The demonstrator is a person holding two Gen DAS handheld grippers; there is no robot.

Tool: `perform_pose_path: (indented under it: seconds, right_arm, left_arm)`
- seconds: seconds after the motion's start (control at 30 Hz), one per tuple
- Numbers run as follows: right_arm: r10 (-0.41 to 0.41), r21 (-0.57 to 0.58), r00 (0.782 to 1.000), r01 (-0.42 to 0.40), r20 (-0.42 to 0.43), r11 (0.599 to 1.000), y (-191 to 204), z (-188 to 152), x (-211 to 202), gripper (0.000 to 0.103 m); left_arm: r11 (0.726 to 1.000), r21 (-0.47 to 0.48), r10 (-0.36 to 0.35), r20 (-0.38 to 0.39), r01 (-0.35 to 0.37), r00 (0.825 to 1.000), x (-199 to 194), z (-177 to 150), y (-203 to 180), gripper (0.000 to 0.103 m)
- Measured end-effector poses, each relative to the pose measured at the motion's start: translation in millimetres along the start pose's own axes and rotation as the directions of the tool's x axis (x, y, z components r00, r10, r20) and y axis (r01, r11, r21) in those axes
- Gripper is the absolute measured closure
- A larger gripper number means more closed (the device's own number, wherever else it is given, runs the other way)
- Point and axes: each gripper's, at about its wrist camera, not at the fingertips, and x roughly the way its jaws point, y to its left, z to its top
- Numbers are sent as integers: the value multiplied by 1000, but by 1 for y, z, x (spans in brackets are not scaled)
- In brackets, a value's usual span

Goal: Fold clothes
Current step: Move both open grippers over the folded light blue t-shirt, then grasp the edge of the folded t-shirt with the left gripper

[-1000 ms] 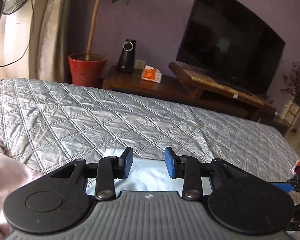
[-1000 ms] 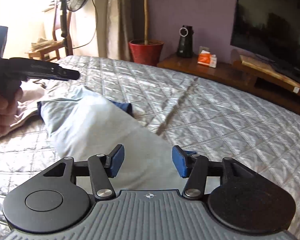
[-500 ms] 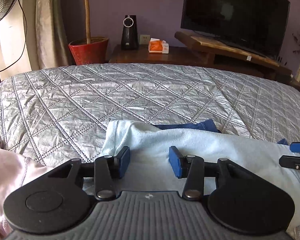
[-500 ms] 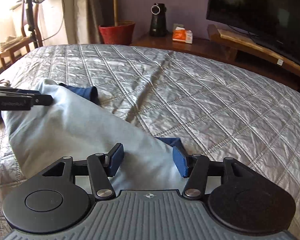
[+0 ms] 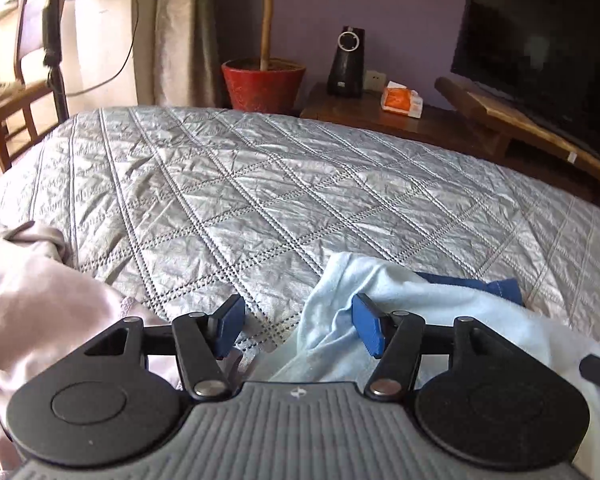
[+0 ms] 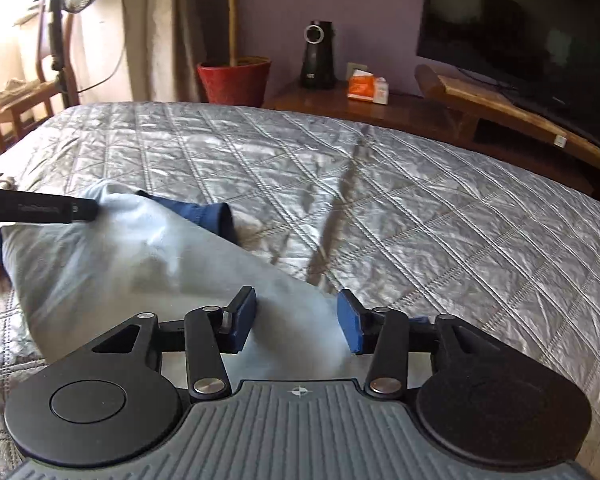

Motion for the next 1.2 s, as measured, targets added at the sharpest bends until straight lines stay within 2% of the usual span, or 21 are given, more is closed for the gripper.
perform_pose_path:
  seconds: [0.03,0.07,0.17,0.2,0.23,0.3,0.4,0.5,0.57,0.6,0.63,0.7,0.77,0.87,1.0,1.1,1.2]
  right_arm:
    - [-7,56,1000,7,2,998,-8,-3,-3,49]
    - [-20,59,1000,19,19,998,-6,-5,-10,48]
    - [63,-130,993,-50,97,990,37,-11,-38,46]
    - [95,-196,989,-71,116,978,52,-14,-46,40]
    - [134,-276,985,-99,112,956,70,-17,-50,35]
    - [197,-402,976,-144,96,904,100,-23,-52,35]
    - [258,-453,966,-219,27,865,121,-31,-42,32]
    - [261,-458,965,-222,23,861,126,-44,-35,32]
    - [212,-461,977,-174,33,870,126,-47,-27,35]
    - [205,-426,978,-172,31,888,122,-42,-23,43]
    - [205,-388,978,-178,29,905,117,-36,-20,57]
    - [216,-368,976,-190,32,910,115,-31,-19,69]
    - [214,-387,976,-187,28,903,117,-32,-20,71]
    - [236,-351,971,-209,35,913,111,-32,-24,74]
    - [258,-320,965,-228,54,920,101,-32,-32,75]
    - [264,-310,962,-232,66,922,96,-33,-38,75]
    - [281,-277,957,-250,77,928,87,-33,-42,76]
  left_arm:
    - [999,-44,-6,-3,6,1000,-3,2,8,50]
    - [998,-60,6,-1,-6,1000,-8,2,13,50]
    - [998,-49,43,-4,-43,999,-19,1,17,44]
    - [998,-51,41,-4,-41,999,-24,0,18,42]
    - [998,-55,37,-1,-37,999,-30,-1,19,38]
    - [998,-57,25,10,-24,1000,-38,0,20,36]
    - [994,-107,11,-3,-11,1000,-39,5,24,35]
    - [978,-211,-12,-55,0,998,-30,6,33,33]
    - [957,-291,-42,-114,7,993,-26,2,42,34]
    - [949,-316,-50,-131,6,990,-25,1,44,34]
    - [946,-323,-50,-136,3,989,-28,1,43,35]
    - [951,-309,-46,-133,3,990,-34,0,37,34]
    - [955,-296,-66,-143,21,988,-38,-4,26,29]
    - [945,-326,-103,-199,33,975,-30,-15,16,27]
    - [941,-335,-109,-184,42,977,-26,-20,11,23]
    - [881,-462,-187,-152,97,971,-25,-22,23,20]
    - [801,-579,-272,-125,153,954,-21,-24,34,19]
